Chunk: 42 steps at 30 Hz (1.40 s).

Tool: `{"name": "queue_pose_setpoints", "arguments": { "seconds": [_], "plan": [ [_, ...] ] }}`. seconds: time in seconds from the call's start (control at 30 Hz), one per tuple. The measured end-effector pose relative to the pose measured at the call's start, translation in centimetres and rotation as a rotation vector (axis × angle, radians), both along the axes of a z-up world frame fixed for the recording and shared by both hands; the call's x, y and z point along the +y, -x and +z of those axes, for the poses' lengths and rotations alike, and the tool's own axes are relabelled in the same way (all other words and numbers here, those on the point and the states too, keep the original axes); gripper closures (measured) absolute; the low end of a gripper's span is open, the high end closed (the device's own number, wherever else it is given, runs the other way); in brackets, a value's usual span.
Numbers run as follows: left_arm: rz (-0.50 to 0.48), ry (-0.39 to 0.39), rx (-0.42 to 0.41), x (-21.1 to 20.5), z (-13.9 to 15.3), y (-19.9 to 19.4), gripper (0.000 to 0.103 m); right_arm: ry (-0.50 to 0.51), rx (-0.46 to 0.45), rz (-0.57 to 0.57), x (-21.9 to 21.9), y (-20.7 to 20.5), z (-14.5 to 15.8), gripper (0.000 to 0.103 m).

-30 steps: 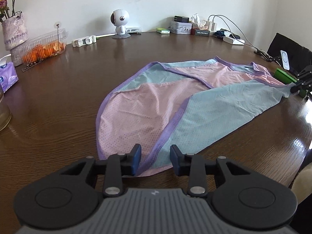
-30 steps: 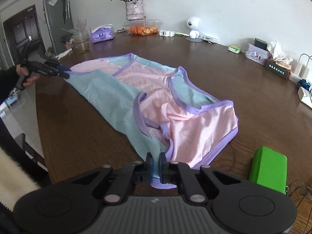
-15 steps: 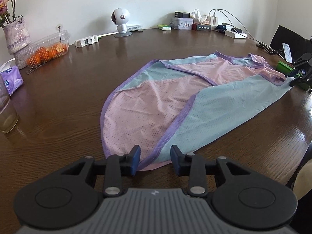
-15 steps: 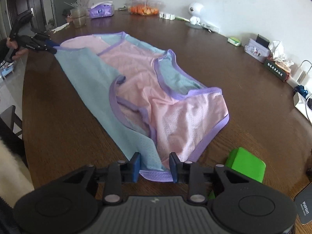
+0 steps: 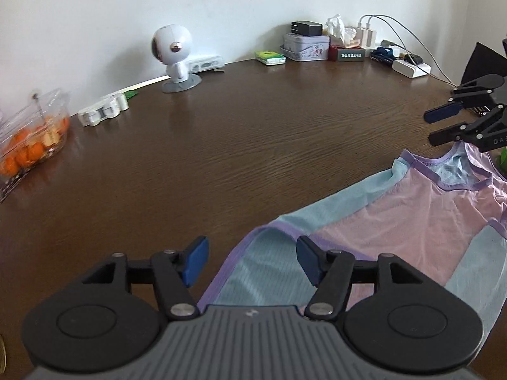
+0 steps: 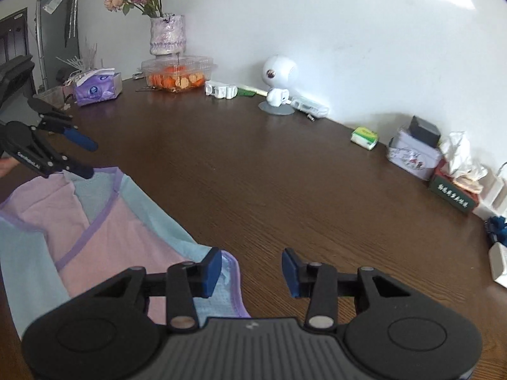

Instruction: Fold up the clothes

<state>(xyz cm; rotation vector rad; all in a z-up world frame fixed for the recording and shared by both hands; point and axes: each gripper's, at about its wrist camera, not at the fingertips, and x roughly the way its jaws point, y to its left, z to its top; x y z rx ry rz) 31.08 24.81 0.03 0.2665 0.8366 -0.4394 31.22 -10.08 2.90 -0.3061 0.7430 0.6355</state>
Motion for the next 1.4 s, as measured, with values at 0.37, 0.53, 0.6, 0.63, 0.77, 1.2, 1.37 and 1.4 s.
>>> {"name": "queue_pose_setpoints", "arguments": {
  "seconds": [0.37,0.53,0.6,0.63,0.77,1.2,1.37,1.4],
  "plan": [
    [-0.169,0.049,0.076,-0.8,-2.3,-2.2,0.088,0.003,0.126,0.093,1.8,-1.4,-3.5,0.087],
    [-0.176,0.013,0.012,-1.1,-1.5,0.5,0.099,0.008,0.099,0.112,2.1,-0.7,-3.3,0.097],
    [-0.178,-0.002,-0.018,-1.2,-1.0,2.1,0.099,0.001,0.085,0.12,2.1,0.0,-2.7,0.097],
    [-0.179,-0.01,-0.033,-1.2,-0.8,2.9,0.099,0.003,0.069,0.126,2.0,0.5,-2.2,0.097],
    [-0.182,-0.04,-0.092,-1.4,0.3,6.1,0.099,0.002,0.018,0.186,1.6,3.6,-0.1,0.097],
    [0.104,0.044,-0.096,3.9,0.1,14.6,0.059,0.104,-0.043,0.289,-1.3,12.6,1.4,0.077],
    [0.299,0.042,-0.132,4.5,-0.4,11.3,0.059,0.142,-0.055,0.041,-5.8,8.7,2.1,0.076],
    [0.31,0.046,-0.141,4.3,-0.5,11.0,0.059,0.151,-0.043,0.0,-6.8,7.7,1.9,0.076]
  ]
}}
